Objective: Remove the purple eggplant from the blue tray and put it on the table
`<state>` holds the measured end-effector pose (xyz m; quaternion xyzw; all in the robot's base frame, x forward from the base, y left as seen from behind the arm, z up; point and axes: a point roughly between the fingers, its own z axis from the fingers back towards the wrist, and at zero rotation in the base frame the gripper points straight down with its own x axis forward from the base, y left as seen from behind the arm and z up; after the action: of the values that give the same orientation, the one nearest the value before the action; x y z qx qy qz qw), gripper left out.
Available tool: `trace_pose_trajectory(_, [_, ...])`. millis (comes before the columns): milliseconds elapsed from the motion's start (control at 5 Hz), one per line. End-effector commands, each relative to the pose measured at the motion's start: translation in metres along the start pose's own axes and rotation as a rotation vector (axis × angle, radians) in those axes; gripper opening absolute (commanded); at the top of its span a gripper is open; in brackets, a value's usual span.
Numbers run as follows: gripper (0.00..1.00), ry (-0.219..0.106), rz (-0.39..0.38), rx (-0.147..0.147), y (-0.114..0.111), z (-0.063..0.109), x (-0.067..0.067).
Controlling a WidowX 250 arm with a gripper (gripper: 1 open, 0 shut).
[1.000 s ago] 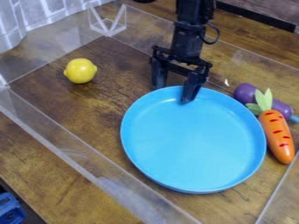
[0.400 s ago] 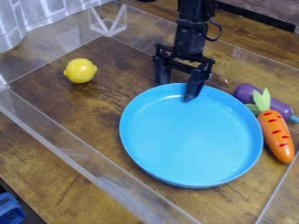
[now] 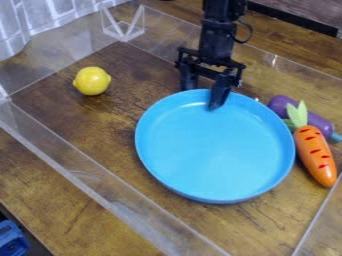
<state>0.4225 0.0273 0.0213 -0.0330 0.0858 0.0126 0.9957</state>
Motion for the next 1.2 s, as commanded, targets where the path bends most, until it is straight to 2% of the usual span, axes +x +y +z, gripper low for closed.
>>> trace_pose_trajectory(0, [0.0,-0.018,-0.007,-0.001,0.003,0.001,0.002])
trace_pose_trajectory(200, [0.0,-0.006,-0.025,0.006,0.001,-0.002,-0.008])
trace_pose_trajectory(600, [0.0,0.022,-0.048,0.02,0.007,-0.009,-0.036])
trace_pose_trajectory(1000, [0.0,0.032,-0.06,0.031,0.015,-0.009,-0.059])
